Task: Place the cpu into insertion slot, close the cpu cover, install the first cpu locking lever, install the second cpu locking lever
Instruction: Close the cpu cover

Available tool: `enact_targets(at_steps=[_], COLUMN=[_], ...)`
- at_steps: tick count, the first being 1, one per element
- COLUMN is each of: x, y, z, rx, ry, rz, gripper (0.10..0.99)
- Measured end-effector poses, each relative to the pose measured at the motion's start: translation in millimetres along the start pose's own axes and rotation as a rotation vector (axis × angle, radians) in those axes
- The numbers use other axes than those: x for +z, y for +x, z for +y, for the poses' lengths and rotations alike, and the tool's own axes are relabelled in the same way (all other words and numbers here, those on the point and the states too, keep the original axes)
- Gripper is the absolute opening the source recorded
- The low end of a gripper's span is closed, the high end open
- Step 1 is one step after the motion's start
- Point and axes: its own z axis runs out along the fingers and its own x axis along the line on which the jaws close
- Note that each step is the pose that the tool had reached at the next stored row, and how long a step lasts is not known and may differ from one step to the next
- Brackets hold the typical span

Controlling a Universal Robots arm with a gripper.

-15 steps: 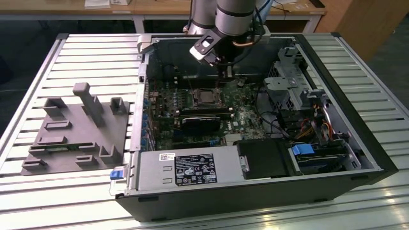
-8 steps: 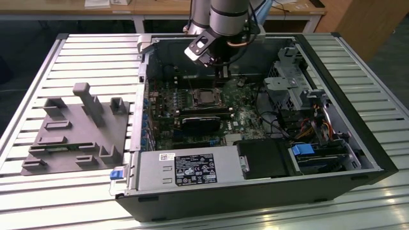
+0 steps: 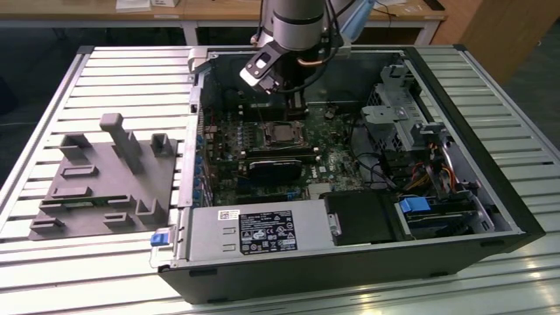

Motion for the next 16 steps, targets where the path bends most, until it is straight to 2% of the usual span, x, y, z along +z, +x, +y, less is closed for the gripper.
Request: enact_targets(at_steps=[5, 16], x=[2.7, 8.2], y=[-3.2, -5.8], z=[-5.4, -16.5], rx=[0.0, 0.0], ry=[-0.009, -0.009], rz=[0.0003, 0.0004], gripper=[0.102, 0.102])
